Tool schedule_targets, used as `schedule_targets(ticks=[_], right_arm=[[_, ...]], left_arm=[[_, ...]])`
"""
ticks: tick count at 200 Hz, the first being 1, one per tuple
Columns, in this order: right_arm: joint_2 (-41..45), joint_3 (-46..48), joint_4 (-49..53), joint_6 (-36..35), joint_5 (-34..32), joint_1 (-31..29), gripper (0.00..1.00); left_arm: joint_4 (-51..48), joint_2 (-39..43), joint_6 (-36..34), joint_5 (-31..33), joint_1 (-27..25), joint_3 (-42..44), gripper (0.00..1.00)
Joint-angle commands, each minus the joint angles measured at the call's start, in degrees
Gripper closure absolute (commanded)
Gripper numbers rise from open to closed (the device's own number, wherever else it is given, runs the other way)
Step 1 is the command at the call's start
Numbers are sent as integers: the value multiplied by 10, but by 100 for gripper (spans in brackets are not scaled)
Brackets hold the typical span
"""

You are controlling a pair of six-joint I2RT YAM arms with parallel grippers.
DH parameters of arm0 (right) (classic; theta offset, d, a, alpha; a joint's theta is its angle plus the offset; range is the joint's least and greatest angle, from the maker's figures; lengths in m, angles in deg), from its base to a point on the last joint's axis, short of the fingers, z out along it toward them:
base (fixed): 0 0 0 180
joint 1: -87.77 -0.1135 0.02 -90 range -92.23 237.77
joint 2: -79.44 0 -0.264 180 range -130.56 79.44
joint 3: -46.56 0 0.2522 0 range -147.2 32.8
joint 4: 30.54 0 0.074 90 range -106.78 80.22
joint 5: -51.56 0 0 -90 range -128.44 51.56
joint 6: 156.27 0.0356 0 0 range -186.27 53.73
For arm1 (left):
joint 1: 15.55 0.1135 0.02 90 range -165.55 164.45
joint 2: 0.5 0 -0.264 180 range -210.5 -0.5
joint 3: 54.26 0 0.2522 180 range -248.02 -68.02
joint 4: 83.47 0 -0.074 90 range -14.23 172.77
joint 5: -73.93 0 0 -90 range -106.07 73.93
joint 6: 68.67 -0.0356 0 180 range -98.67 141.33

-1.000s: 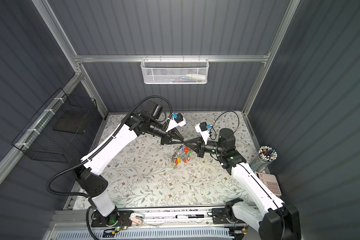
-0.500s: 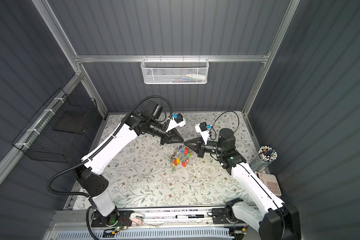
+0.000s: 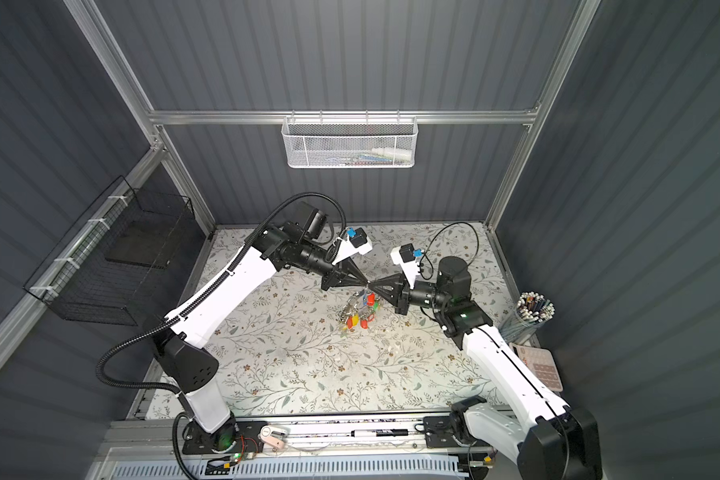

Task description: Put the keys on the keyring

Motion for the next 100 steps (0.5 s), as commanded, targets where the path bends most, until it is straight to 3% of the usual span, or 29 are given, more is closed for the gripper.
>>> schedule_targets(ticks=[1,50,58,71,100], right_arm=[[9,-4,-38,0,15,-4,100],[9,-6,-35,4,9,-3,100],[12,-7,-30,7,-3,-3,90],[20,-6,-25,14,-21,-3,82],[55,10,-34,37,-65,1,73]], left_arm=[[-11,-6,-4,0,-2,-17,96],[65,24,37,-19,-2,31,100],[95,36,54,-20,-2,51,100],[152,59,85,-17,-2,88,100],[309,114,171,-20,-2,190,100]])
